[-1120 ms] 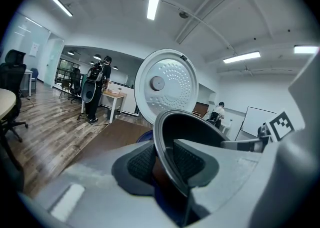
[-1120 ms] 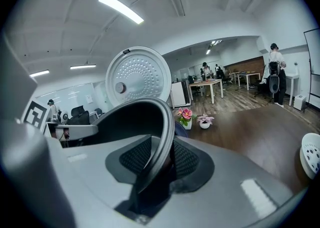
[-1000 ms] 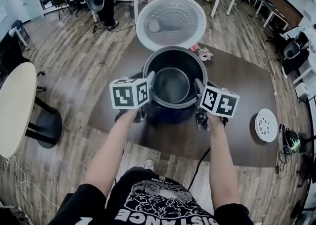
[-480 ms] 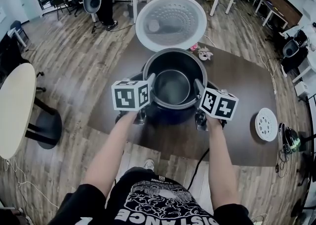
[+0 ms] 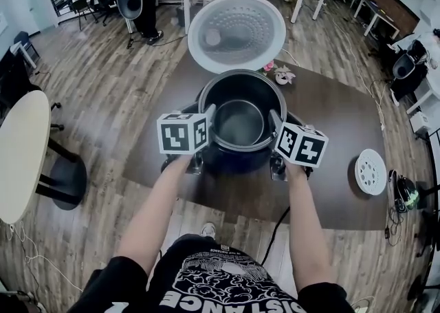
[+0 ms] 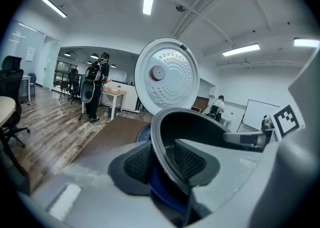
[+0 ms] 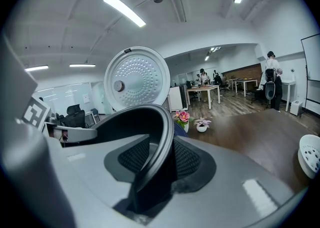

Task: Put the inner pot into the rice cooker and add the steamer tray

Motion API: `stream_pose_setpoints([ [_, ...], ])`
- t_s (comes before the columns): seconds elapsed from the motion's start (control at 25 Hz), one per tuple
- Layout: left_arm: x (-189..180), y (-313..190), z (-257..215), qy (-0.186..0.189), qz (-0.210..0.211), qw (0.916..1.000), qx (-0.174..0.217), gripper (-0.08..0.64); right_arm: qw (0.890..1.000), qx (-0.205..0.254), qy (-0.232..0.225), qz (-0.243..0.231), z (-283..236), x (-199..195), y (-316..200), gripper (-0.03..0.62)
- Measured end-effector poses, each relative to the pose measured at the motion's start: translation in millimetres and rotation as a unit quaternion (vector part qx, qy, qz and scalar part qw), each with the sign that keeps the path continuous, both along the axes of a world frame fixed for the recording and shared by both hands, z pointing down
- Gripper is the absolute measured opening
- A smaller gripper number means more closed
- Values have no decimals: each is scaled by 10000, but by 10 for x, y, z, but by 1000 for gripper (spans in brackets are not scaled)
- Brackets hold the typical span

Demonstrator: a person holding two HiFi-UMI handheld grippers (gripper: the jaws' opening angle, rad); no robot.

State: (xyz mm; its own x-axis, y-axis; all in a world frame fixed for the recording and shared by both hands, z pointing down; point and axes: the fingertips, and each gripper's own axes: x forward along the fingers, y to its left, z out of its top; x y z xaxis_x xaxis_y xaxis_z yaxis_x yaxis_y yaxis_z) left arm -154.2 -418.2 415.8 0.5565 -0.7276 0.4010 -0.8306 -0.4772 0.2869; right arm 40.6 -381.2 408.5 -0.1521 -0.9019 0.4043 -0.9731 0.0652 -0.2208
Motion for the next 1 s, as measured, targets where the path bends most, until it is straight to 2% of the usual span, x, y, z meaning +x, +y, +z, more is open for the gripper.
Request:
stream_pose_setpoints([
  [0.16,11,25,30,-128,-18,9999,32,141,10000,-12,65,-9,27,29,7,154],
  [0.36,26,36,26,-200,3,9997,107,153,9983,15,574,47,89,74,44,172],
  [0.72,86,116,-185,-478,39,9978,457,189,9987,206,460,80,-74,127,186,173],
  [1.0,476,357,-554,-437,388,9935,973,192,9978,421,459,210,-217,346,500,173],
])
